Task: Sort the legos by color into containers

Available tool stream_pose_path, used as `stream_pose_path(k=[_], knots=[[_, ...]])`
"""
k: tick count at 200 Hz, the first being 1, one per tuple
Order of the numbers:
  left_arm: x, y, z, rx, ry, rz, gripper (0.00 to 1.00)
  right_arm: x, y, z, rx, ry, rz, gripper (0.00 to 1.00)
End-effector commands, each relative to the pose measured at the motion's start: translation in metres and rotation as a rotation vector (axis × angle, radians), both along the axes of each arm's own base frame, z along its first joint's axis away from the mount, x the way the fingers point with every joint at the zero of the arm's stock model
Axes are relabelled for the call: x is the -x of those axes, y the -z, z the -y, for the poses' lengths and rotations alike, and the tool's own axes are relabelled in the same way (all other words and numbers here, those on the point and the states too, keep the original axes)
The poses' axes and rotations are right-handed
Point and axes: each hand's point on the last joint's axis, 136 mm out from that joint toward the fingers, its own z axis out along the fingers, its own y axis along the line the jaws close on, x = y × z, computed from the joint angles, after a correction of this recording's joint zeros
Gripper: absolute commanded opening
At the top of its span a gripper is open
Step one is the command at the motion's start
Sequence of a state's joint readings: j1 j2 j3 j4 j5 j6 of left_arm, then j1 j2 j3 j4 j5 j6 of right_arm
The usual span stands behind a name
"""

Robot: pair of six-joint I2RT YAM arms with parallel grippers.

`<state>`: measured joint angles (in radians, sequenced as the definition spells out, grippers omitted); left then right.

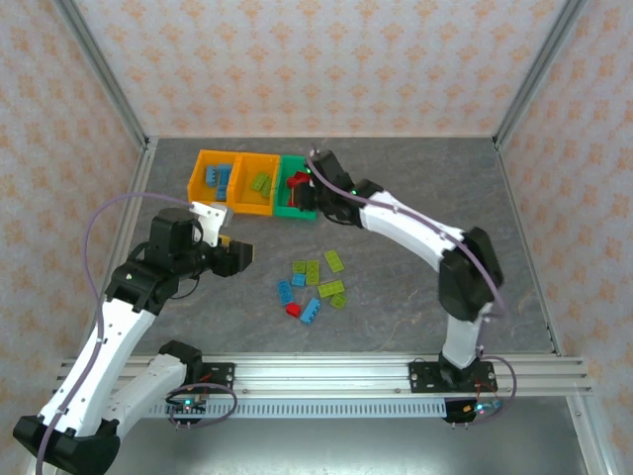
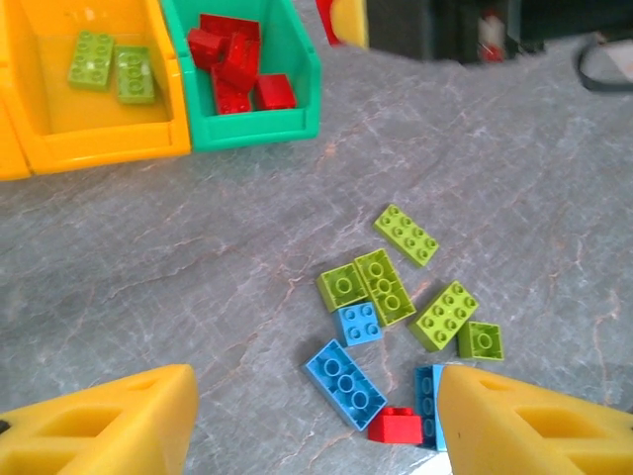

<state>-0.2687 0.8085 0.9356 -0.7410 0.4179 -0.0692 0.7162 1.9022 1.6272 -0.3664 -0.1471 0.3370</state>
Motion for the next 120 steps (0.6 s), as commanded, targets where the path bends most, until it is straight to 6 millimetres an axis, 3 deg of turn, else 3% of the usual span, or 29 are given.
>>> stream_pose_path(k=[1,19,31,42,65,81,96,120], knots=[[-0.002,0.017,-0.018,-0.091,-0.076,-0.044,0.66,-0.044,0.026,0.002,0.105,0.028,0.005,0.26],[-0.004,0.026,-0.027,-0.137,-0.117,-0.079,0.67,-0.067,0.027,-0.006,0.136,0.03,0.007,0.32],[-0.006,0.03,-0.03,-0.153,-0.133,-0.096,0.67,-0.076,0.02,-0.01,0.145,0.023,0.019,0.44],[-0.007,0.033,-0.032,-0.162,-0.147,-0.104,0.68,-0.079,0.01,-0.012,0.152,0.014,0.025,0.54],[-0.009,0.036,-0.035,-0.161,-0.181,-0.117,0.71,-0.068,-0.023,-0.008,0.129,-0.002,0.039,0.56],[-0.01,0.042,-0.035,-0.135,-0.215,-0.151,0.76,-0.046,-0.041,-0.001,0.085,-0.029,0.034,0.57],[-0.011,0.056,-0.033,-0.062,-0.297,-0.232,0.77,-0.012,-0.056,0.0,-0.003,-0.109,0.01,0.59],[-0.008,0.082,-0.003,0.135,-0.343,-0.375,0.75,0.055,-0.057,0.012,-0.127,-0.218,-0.054,0.64]])
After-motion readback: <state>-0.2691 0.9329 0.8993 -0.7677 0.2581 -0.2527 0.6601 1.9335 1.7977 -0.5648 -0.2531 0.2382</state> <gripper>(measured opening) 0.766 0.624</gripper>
